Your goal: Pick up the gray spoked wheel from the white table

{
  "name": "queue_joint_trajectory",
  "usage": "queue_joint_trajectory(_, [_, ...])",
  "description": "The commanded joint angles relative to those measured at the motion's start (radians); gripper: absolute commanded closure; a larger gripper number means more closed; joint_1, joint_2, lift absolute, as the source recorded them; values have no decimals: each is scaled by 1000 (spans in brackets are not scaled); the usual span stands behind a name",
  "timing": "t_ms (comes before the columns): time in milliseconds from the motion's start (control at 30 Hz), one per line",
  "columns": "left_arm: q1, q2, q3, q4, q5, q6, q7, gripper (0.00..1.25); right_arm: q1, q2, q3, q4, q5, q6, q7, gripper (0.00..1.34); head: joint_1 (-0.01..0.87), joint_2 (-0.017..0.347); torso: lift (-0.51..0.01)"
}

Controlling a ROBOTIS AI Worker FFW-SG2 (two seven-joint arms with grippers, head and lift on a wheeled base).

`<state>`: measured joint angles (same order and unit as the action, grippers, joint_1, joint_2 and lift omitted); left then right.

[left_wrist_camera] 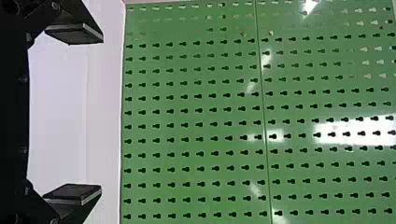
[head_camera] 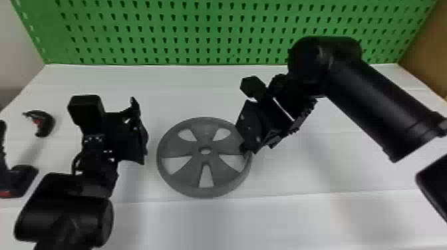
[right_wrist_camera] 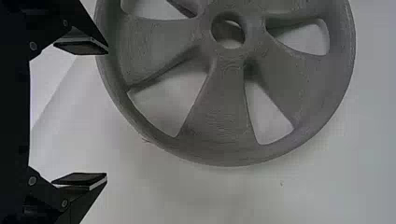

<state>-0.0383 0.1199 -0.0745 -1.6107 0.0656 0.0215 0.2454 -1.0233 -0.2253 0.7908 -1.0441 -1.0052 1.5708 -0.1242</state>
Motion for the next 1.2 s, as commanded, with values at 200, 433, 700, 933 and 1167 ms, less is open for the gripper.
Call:
queue_joint_trajectory(200, [-2, 1, -2, 0, -3, 0, 0, 148, 0, 6, 13, 3, -4, 1, 0, 315, 765, 2, -96])
queue_joint_trajectory(433, [-3, 1, -4, 0, -3, 0, 0, 148, -3, 9, 34, 6, -23, 1, 0, 315, 765, 2, -96])
queue_joint_trajectory(700, [-3, 1, -5, 3, -3, 0, 0, 148, -14, 43, 5, 110, -38, 1, 0, 315, 765, 2, -96])
queue_joint_trajectory(933, [-5, 0, -8, 8, -3, 0, 0, 148, -15, 67, -54, 208, -7, 1, 0, 315, 765, 2, -96])
queue_joint_trajectory(1167, [-8, 0, -13, 12, -3, 0, 0, 148, -17, 93, -140, 286, 39, 1, 0, 315, 765, 2, -96])
